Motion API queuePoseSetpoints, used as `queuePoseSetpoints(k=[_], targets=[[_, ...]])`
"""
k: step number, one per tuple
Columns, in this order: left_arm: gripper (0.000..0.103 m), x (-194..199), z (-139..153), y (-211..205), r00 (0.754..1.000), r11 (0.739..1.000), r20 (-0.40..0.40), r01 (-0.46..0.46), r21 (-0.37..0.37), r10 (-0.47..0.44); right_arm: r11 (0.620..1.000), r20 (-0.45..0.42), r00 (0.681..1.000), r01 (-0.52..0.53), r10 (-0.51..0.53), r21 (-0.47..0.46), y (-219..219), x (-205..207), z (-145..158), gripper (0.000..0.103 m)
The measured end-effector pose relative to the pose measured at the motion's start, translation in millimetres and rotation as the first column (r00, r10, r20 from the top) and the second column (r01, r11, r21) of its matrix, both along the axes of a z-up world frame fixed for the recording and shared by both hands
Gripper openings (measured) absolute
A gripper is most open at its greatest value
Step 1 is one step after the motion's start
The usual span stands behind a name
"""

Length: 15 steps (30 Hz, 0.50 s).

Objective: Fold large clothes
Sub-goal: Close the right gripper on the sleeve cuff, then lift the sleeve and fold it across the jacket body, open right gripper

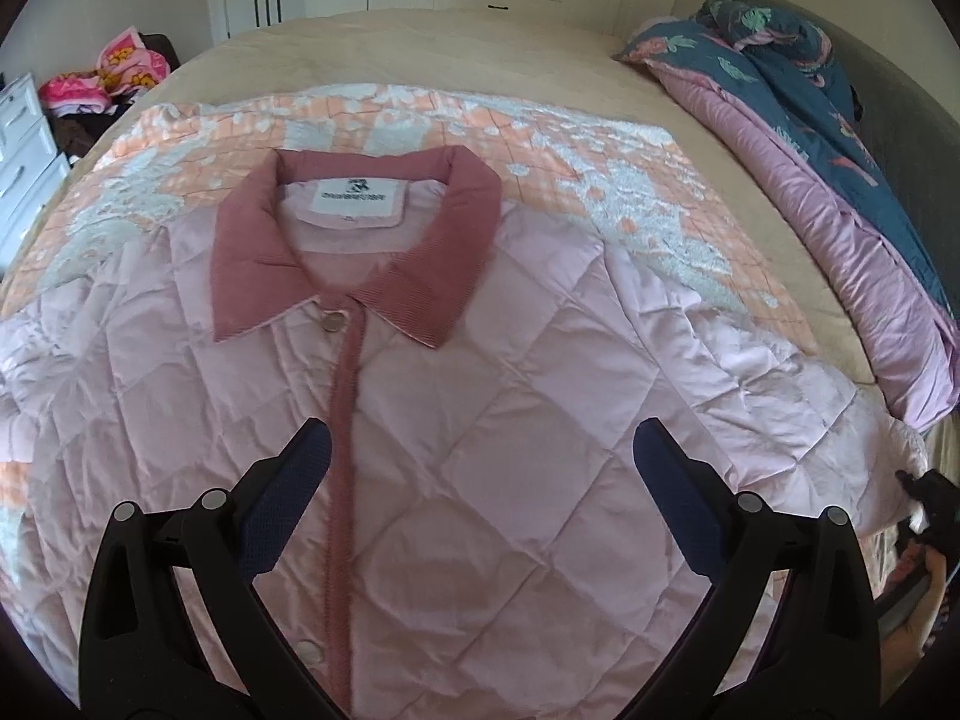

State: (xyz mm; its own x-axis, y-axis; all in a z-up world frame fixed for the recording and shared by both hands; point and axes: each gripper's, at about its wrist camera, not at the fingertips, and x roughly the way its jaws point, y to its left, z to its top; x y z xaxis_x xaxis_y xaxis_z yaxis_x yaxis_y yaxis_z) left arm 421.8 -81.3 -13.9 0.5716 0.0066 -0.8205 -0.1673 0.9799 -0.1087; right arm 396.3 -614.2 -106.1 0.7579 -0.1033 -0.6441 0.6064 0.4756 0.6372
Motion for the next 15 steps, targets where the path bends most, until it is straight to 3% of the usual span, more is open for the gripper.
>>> queuePoseSetpoints(k=[5,9,15], targets=[[0.095,-10,13,19,1.0,1.0,0.019,-0.017,-0.003,0.017,0.979,0.183,0.972,-0.121,0.151,-0.164,39,-4,67,0.016],[0.095,-17,22,36,0.999,1.0,0.033,-0.024,-0.005,0.024,0.935,0.225,0.94,-0.184,0.258,-0.303,76,-4,103,0.016],[0.095,-29,33,65,0.998,0.999,0.051,-0.044,-0.018,0.044,0.887,0.279,0.884,-0.256,0.376,-0.384,118,-9,134,0.016]])
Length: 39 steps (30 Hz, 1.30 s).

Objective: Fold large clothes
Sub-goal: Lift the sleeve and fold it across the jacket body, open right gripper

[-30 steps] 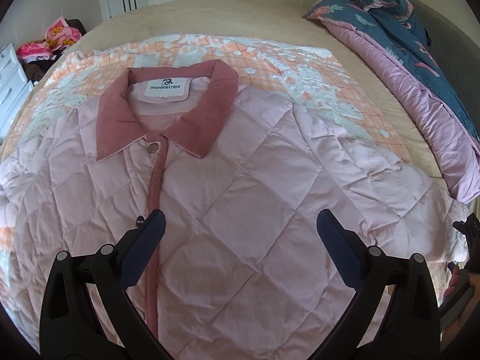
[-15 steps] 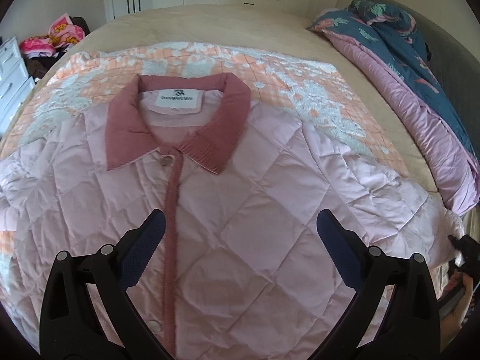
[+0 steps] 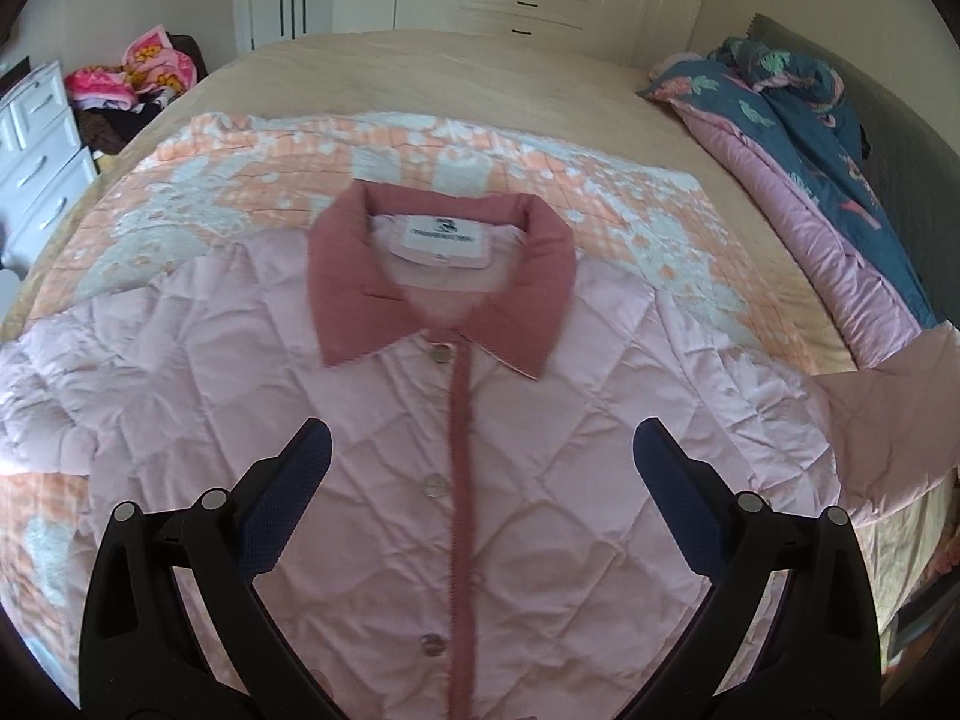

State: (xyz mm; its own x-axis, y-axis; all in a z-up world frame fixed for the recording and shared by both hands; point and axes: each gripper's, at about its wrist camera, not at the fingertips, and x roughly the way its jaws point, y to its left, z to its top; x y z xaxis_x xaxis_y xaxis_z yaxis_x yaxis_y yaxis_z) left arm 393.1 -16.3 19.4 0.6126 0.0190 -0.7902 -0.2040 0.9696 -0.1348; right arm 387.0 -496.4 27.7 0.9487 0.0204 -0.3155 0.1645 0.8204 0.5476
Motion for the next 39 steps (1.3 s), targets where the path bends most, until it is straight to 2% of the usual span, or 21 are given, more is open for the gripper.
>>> queuePoseSetpoints(k=[11,17,23,27,33,39], targets=[[0.095,-24,15,55,0.998,0.999,0.054,-0.042,-0.017,0.043,0.985,0.047,0.987,-0.149,0.153,-0.084,66,14,28,0.015],[0.095,-35,12,90,0.994,0.995,0.067,-0.085,-0.058,0.089,0.962,0.05,0.969,-0.232,0.241,-0.144,112,16,35,0.015],[0.095,-47,5,120,0.991,0.989,0.074,-0.106,-0.103,0.114,0.916,0.037,0.938,-0.326,0.344,-0.235,164,13,44,0.015],[0.095,-52,1,135,0.99,0.986,0.078,-0.106,-0.126,0.116,0.878,0.004,0.925,-0.359,0.38,-0.315,205,9,49,0.015],[0.095,-67,-6,150,0.99,0.983,0.09,-0.095,-0.158,0.11,0.828,-0.031,0.902,-0.409,0.431,-0.383,261,11,53,0.015],[0.095,-88,-22,155,0.988,0.965,0.113,-0.072,-0.254,0.103,0.774,-0.077,0.868,-0.474,0.49,-0.419,316,12,44,0.015]])
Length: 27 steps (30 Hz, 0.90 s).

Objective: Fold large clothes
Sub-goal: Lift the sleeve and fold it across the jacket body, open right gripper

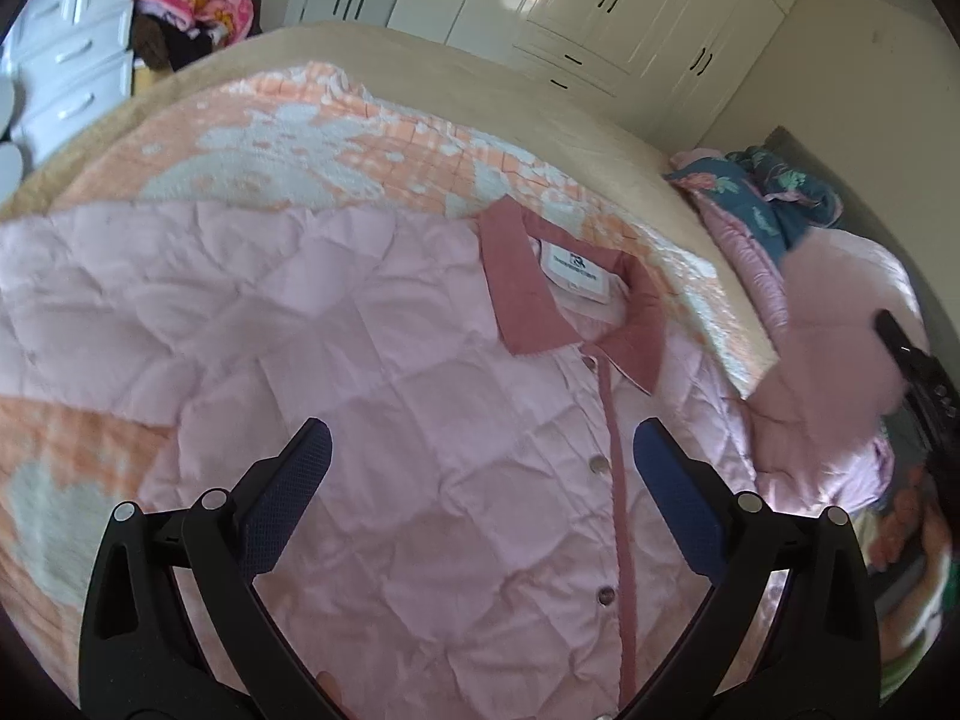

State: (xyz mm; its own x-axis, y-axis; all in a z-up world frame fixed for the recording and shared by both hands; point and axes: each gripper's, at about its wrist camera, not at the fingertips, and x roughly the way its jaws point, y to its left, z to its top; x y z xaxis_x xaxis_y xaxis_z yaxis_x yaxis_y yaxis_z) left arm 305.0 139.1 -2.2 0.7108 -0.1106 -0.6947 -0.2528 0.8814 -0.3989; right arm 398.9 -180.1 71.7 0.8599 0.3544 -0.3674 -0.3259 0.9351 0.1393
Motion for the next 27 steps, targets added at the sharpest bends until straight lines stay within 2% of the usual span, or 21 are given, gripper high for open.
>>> queuePoseSetpoints(k=[6,13,19,23,27], targets=[[0.095,0,3,17,0.999,0.999,0.033,-0.007,-0.048,0.008,0.995,-0.042,0.997,-0.064,0.061,-0.072,54,3,-18,0.015],[0.095,-1,4,34,0.999,0.996,0.039,-0.026,-0.084,0.029,0.965,-0.134,0.982,-0.157,0.13,-0.212,105,8,-66,0.015],[0.095,-1,0,51,0.997,0.991,0.039,-0.059,-0.122,0.064,0.895,-0.237,0.95,-0.277,0.201,-0.349,138,0,-114,0.016],[0.095,-1,-3,56,0.997,0.988,0.031,-0.067,-0.142,0.072,0.826,-0.265,0.931,-0.348,0.25,-0.444,159,-14,-135,0.021],[0.095,-1,-5,60,0.997,0.983,0.031,-0.065,-0.172,0.071,0.797,-0.298,0.912,-0.396,0.282,-0.456,170,-19,-144,0.027]])
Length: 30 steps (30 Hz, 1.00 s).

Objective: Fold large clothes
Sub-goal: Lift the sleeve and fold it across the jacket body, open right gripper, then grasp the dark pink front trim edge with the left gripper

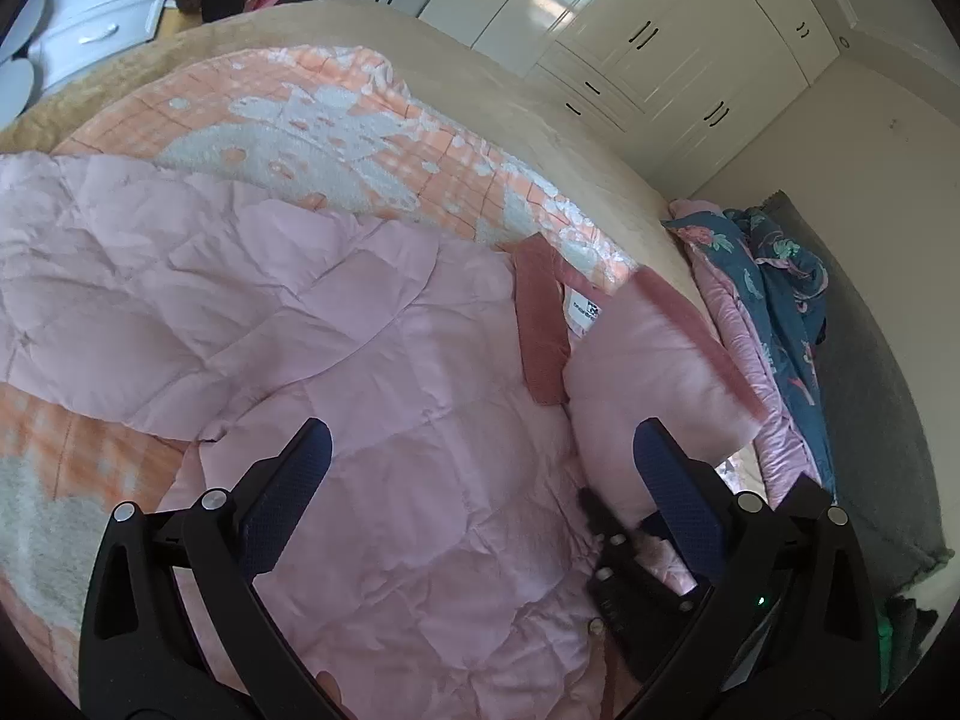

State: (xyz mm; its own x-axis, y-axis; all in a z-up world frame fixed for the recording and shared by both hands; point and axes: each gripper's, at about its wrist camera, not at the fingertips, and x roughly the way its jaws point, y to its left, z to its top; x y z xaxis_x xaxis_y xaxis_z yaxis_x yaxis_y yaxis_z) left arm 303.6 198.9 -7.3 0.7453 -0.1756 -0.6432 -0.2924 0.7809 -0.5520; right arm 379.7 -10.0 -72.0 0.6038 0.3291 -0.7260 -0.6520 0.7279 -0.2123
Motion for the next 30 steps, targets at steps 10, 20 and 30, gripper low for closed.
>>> queuePoseSetpoints(k=[10,20,30], targets=[[0.095,7,-19,3,0.999,0.989,-0.005,0.04,-0.145,-0.041,0.994,-0.059,0.995,-0.074,0.078,0.082,-5,-21,6,0.08],[0.093,27,-70,-12,0.994,0.964,-0.062,0.067,-0.257,-0.085,0.963,-0.1,0.982,0.175,-0.157,0.204,-122,2,49,0.086],[0.016,34,-66,-39,0.992,0.993,-0.066,0.1,-0.067,-0.104,0.872,-0.11,0.912,0.41,-0.395,0.266,-218,25,52,0.086]])
